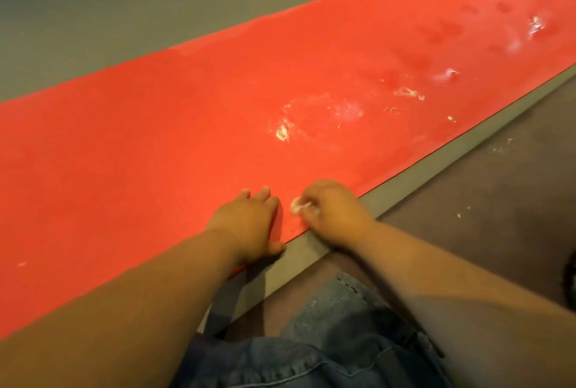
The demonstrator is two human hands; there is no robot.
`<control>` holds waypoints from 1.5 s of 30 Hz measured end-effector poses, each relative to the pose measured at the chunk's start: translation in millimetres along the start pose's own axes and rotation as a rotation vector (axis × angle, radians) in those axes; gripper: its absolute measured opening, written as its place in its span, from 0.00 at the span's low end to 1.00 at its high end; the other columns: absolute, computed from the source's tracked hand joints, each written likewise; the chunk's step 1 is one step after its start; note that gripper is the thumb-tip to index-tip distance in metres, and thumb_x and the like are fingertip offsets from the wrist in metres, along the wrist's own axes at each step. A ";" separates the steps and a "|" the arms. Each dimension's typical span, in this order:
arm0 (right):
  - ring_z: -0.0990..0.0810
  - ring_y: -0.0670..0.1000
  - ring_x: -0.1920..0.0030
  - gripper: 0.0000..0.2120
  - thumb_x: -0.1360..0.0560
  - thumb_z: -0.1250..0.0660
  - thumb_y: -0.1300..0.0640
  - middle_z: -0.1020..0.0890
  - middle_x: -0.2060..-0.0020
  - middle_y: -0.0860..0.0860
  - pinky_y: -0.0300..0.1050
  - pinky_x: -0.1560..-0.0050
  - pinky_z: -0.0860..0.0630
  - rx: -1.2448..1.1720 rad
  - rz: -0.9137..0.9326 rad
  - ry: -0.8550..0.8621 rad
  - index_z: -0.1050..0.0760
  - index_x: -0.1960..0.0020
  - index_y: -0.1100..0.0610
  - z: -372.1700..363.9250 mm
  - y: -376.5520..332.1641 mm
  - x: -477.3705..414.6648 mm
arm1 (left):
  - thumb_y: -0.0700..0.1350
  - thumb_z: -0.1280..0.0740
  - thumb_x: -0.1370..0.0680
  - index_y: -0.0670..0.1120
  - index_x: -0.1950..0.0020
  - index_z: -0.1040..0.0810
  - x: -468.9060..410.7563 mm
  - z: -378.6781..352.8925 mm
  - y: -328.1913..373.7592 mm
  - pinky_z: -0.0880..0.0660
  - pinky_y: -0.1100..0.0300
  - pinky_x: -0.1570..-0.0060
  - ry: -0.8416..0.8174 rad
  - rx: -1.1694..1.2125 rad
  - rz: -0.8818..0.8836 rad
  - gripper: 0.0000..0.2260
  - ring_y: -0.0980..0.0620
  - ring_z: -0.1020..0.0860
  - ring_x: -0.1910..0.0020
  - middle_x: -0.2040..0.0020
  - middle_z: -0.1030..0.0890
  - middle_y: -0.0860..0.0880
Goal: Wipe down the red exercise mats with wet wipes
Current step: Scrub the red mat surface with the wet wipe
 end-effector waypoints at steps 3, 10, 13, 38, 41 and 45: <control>0.25 0.54 0.59 0.07 0.25 0.32 0.55 0.21 0.57 0.56 0.43 0.60 0.31 0.115 -0.256 0.081 0.21 0.57 0.59 53.6 68.5 -16.4 | 0.63 0.35 0.27 0.44 0.23 0.49 -1.5 5.6 9.1 0.31 0.46 0.37 -0.059 -0.149 -0.017 0.42 0.36 0.41 0.26 0.21 0.51 0.44; 0.25 0.51 0.60 0.08 0.25 0.33 0.54 0.18 0.56 0.55 0.40 0.61 0.34 0.030 -0.293 0.047 0.19 0.56 0.59 45.3 55.7 -8.5 | 0.37 0.49 0.19 0.39 0.23 0.61 -1.1 -1.0 38.7 0.30 0.41 0.41 -0.150 -0.314 0.042 0.28 0.27 0.43 0.29 0.24 0.55 0.31; 0.24 0.52 0.55 0.07 0.25 0.34 0.56 0.21 0.54 0.53 0.44 0.55 0.28 -0.043 -0.078 0.033 0.19 0.51 0.57 3.8 1.2 14.2 | 0.36 0.49 0.18 0.41 0.23 0.61 2.7 -0.5 40.7 0.30 0.43 0.43 -0.180 -0.328 0.095 0.28 0.30 0.37 0.30 0.24 0.54 0.32; 0.30 0.54 0.50 0.16 0.29 0.40 0.69 0.23 0.54 0.52 0.52 0.55 0.27 0.260 0.199 0.220 0.24 0.45 0.56 82.1 -52.0 7.3 | 0.44 0.45 0.19 0.49 0.41 0.29 56.9 108.4 3.1 0.30 0.53 0.57 0.150 -0.491 -0.003 0.10 0.42 0.23 0.48 0.46 0.22 0.45; 0.29 0.55 0.49 0.18 0.30 0.39 0.70 0.22 0.53 0.53 0.52 0.53 0.27 0.289 0.191 0.227 0.23 0.44 0.56 97.4 -71.4 -7.4 | 0.42 0.45 0.19 0.49 0.37 0.27 61.7 130.4 -8.1 0.31 0.54 0.57 0.195 -0.542 0.017 0.13 0.42 0.23 0.45 0.43 0.23 0.44; 0.26 0.57 0.47 0.19 0.30 0.39 0.69 0.19 0.51 0.54 0.48 0.52 0.27 0.252 0.255 0.131 0.21 0.44 0.55 79.3 -111.5 -2.3 | 0.43 0.43 0.20 0.50 0.38 0.25 96.3 118.2 -35.8 0.27 0.53 0.50 0.101 -0.485 0.000 0.13 0.43 0.23 0.44 0.41 0.23 0.45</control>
Point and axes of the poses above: each hand's wrist, its own x-axis away from the middle knuckle, its own z-axis out of the back of the hand, y = z × x, the point moved 4 cm from there along -x, towards the middle knuckle
